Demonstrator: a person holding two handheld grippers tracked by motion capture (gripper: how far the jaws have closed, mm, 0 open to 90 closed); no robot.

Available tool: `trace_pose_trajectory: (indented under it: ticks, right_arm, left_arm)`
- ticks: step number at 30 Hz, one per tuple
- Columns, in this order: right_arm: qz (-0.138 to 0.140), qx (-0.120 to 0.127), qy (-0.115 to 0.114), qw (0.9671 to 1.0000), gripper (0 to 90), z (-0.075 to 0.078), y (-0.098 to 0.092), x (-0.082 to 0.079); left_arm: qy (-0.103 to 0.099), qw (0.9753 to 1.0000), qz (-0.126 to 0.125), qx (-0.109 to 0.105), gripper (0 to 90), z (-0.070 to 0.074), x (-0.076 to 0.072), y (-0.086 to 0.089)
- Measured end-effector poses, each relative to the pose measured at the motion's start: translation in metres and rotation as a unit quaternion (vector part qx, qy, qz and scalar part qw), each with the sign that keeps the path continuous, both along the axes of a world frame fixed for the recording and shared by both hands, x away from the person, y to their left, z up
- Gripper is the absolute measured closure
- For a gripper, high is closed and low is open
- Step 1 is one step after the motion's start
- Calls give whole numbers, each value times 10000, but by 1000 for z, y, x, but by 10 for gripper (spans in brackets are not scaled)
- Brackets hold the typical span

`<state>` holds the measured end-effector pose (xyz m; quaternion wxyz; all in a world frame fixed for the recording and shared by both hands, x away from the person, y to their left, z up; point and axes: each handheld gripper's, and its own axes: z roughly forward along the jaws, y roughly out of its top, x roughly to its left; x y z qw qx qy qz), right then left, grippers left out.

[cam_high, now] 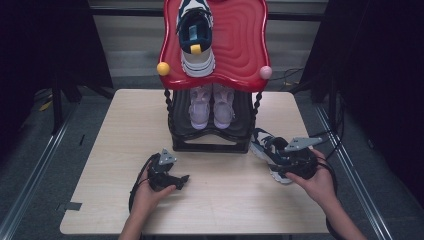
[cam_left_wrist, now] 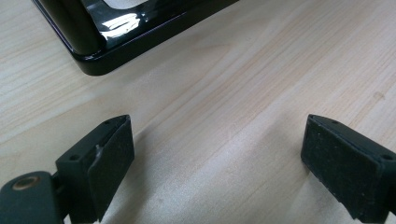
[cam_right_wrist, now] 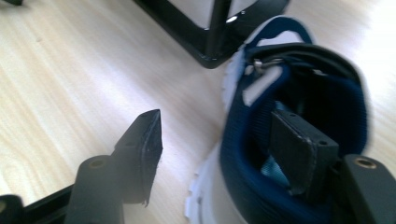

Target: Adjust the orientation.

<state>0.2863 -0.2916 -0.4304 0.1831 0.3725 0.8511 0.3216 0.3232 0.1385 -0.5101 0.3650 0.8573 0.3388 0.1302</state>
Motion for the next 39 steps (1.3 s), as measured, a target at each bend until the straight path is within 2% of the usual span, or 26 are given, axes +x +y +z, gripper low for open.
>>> trace_pose_trajectory:
  ticks: [6, 8, 10, 11, 13, 16, 24, 27, 34, 37, 39]
  right_arm:
    - [24, 48, 47, 10000, 324, 0, -8, -4]
    - [69, 18, 91, 9999, 323, -1, -5, -10]
    - [93, 48, 89, 9999, 324, -1, -4, -11]
    - [130, 99, 91, 9998, 336, -1, -1, -15]
    - [173, 166, 125, 9996, 343, 0, 3, -18]
    - [212, 155, 113, 9996, 340, -1, 6, -19]
    - [99, 365, 142, 9992, 324, -4, 12, -21]
    - [87, 315, 162, 9993, 343, -3, 11, -20]
    - [4, 213, 134, 9997, 324, 5, 3, -18]
    - [42, 169, 291, 9994, 339, 0, -2, -19]
    - [97, 196, 305, 9993, 345, -4, 0, -21]
  left_arm:
    - [-1, 10000, 1, 1, 91, 0, 0, 0]
    - [-5, 10000, -4, -5, 91, 0, 0, 0]
    - [0, 10000, 2, -2, 91, 0, 0, 0]
    - [-63, 10000, -6, 60, 91, 0, 0, 1]
    - [-41, 10000, -2, 31, 92, 0, 0, 0]
    - [-46, 10000, 8, 35, 92, 0, 0, 0]
    - [-51, 10000, 8, 37, 92, 0, 0, 1]
    - [-52, 10000, 8, 36, 92, 0, 0, 1]
    - [-44, 10000, 16, 40, 92, 0, 0, 1]
    - [-47, 10000, 14, 43, 92, 0, 0, 1]
    - [-47, 10000, 17, 41, 92, 0, 0, 1]
